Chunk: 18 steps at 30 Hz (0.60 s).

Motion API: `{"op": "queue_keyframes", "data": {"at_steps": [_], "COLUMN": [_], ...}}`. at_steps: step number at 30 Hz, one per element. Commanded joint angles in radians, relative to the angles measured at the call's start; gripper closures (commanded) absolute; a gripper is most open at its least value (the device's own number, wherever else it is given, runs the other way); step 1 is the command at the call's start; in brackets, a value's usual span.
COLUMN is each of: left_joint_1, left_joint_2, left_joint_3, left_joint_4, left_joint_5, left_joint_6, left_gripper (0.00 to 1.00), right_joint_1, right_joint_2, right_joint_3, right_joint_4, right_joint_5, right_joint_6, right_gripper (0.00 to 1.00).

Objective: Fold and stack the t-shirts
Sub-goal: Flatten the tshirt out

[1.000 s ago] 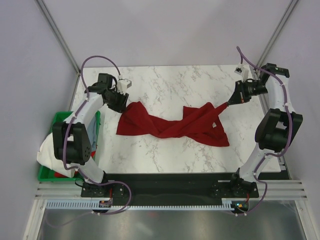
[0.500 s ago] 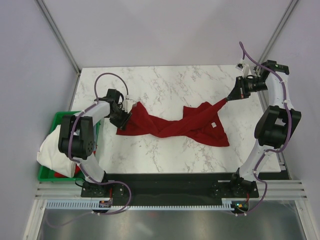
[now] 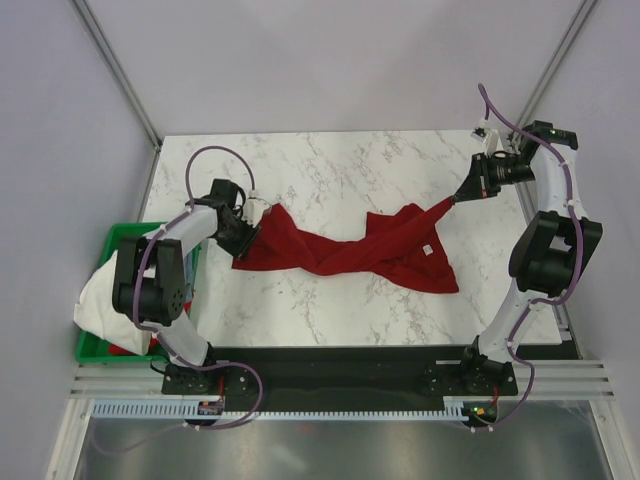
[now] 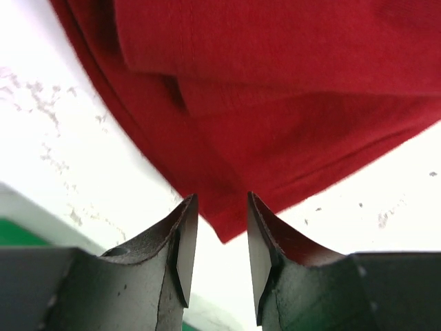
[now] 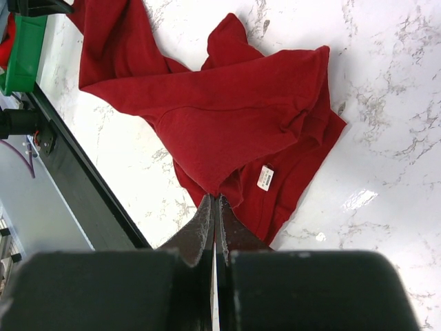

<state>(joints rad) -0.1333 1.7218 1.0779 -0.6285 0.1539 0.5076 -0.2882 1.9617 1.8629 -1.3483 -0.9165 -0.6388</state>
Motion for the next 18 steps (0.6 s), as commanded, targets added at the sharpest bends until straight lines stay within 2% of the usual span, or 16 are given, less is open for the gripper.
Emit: {"op": "queue_keyframes", "data": {"at_steps": [1,4,15,17,18], "left_joint_1": [-0.002,-0.002,-0.002,-0.002,-0.002], "left_joint_2": [-0.100,-0.111,0.015,0.035,0.039], "left_joint_3": [-0.016,-0.033,-0.053,-0.052,-0.044], "left_joint_4": [0.016,0.009,-0.007,-0.020,-0.030], "left_joint_5": [-0.004,0.019,0.035,0.041,0.056], "left_joint_6": [0.039,0.048,0.037,0.039,0.040], "left_gripper": [0.58,0.58,0.60,0.67,0.82], "right_joint_1": [-0.005,-0.005,-0.005,-0.005,-0.005], "right_joint_2": [-0.001,-0.001,0.002,0.005,0.006], "right_joint_3": [-0.002,-0.004,0.013,0.024,0.030], "right_joint_4": [-0.078,-0.078,-0.072,-0.069,-0.066], "right_joint_5": [-0.038,-0.038,-0.033,-0.036,-0.039], "right_joint_6": [-0.012,-0.012,0.004,0.008,0.019], "right_gripper": [1.00,1.00,1.00,1.00,1.00]}}
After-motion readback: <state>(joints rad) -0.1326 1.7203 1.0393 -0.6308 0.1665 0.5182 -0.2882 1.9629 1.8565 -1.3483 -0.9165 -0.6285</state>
